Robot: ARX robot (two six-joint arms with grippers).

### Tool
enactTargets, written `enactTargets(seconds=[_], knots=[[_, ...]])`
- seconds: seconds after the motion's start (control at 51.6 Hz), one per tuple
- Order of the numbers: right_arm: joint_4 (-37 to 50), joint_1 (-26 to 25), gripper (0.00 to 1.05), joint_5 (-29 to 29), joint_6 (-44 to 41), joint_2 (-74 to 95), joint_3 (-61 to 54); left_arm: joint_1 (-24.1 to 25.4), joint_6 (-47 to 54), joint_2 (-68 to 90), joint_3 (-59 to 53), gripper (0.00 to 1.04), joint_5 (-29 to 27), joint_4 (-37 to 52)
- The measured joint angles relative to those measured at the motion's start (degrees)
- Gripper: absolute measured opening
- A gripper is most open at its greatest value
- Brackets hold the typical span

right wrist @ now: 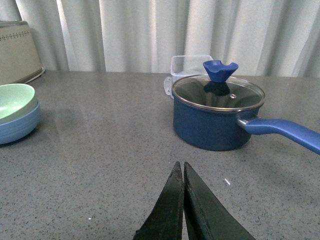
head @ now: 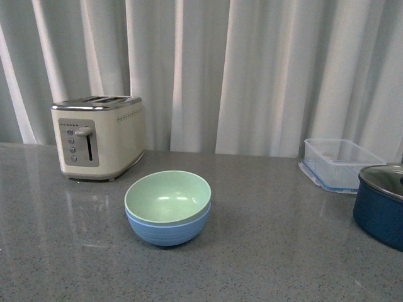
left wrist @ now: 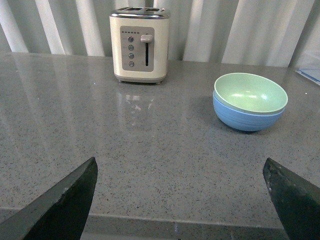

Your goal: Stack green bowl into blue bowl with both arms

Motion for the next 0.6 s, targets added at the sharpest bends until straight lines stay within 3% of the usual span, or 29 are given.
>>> enactTargets(seconds=[0.136, 0.233, 0.465, 0.601], knots=[[-2.2, 0.0, 0.01, 0.0, 0.0, -2.1, 0.0, 0.0, 0.0, 0.0, 0.0, 0.98, 0.0, 0.0], [-10.6, 0.0, 0.01, 0.0, 0.0, -8.7, 0.0, 0.0, 0.0, 0.0, 0.0, 0.98, 0.0, 0.0], [-11.2, 0.0, 0.01, 0.0, -0.1, -10.8, 0.0, 0.0, 0.0, 0.0, 0.0, 0.98, 0.0, 0.0], [-11.2, 0.0, 0.21, 0.0, -0.1, -10.9, 0.0, 0.0, 0.0, 0.0, 0.0, 0.98, 0.0, 0.0]])
